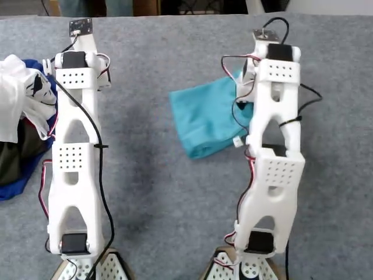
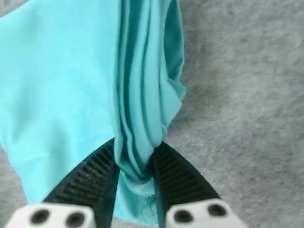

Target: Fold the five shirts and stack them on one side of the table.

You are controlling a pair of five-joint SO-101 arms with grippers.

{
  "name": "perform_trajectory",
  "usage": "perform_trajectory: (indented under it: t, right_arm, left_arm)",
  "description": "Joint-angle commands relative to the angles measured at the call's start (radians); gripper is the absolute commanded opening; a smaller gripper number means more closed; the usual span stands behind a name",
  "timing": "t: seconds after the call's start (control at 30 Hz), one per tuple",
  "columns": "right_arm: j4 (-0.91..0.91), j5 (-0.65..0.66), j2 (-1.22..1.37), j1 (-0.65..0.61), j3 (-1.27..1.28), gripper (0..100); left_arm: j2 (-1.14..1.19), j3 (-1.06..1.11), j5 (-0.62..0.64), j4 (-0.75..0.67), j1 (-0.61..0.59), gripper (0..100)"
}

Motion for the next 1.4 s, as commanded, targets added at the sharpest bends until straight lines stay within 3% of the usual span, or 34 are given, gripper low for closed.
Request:
perform_trajectory:
  t: [0.0,0.5,1.37]
  right_arm:
    - [0.005,0.041,-0.036,0.029,-0.045,1.3]
    - [-0.089,0.195,-0.031,0.259,-0.042,1.4]
    - [-0.157,0.207,0.058,0.367,-0.127,1.5]
  left_arm:
    - [-0.018,-0.042,-0.006,0.006,-0.002,3]
    - [-0.018,-0.042,-0.006,0.006,-0.001,3]
    - [-0.028,-0.051,-0.061,0.032,-0.021,3]
